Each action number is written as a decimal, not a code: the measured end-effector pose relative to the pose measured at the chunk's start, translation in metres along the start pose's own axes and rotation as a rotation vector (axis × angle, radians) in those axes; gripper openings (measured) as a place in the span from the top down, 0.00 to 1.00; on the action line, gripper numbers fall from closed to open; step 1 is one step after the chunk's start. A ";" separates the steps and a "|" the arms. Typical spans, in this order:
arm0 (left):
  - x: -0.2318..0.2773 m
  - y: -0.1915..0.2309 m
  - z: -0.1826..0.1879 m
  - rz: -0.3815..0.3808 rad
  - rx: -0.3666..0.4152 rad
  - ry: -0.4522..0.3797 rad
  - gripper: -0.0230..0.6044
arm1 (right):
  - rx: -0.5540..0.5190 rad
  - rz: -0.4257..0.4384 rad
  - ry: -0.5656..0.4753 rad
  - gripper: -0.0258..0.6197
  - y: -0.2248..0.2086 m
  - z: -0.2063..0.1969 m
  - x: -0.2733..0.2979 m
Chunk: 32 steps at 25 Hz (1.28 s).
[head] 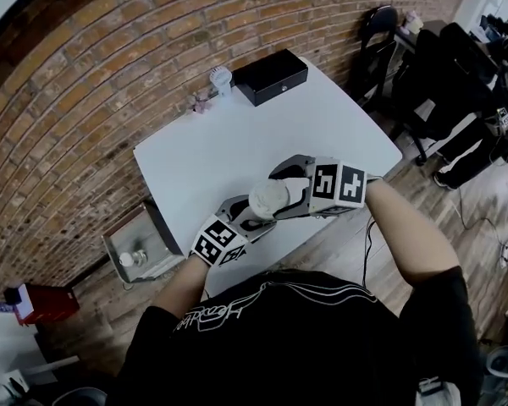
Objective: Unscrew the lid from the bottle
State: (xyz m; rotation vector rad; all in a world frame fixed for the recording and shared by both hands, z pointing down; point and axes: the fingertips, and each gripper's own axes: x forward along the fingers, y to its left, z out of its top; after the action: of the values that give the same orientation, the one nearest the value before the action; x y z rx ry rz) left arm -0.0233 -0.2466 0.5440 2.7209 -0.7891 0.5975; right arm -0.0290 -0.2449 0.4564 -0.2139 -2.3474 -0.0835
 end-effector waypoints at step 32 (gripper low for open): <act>0.002 0.000 0.001 -0.024 -0.007 0.026 0.42 | 0.490 -0.601 -0.289 0.29 -0.008 0.007 -0.014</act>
State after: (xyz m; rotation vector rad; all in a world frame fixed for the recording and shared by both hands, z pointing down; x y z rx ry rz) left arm -0.0209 -0.2480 0.5437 2.7066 -0.7501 0.6220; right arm -0.0258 -0.2538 0.4418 0.7651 -2.5525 0.2461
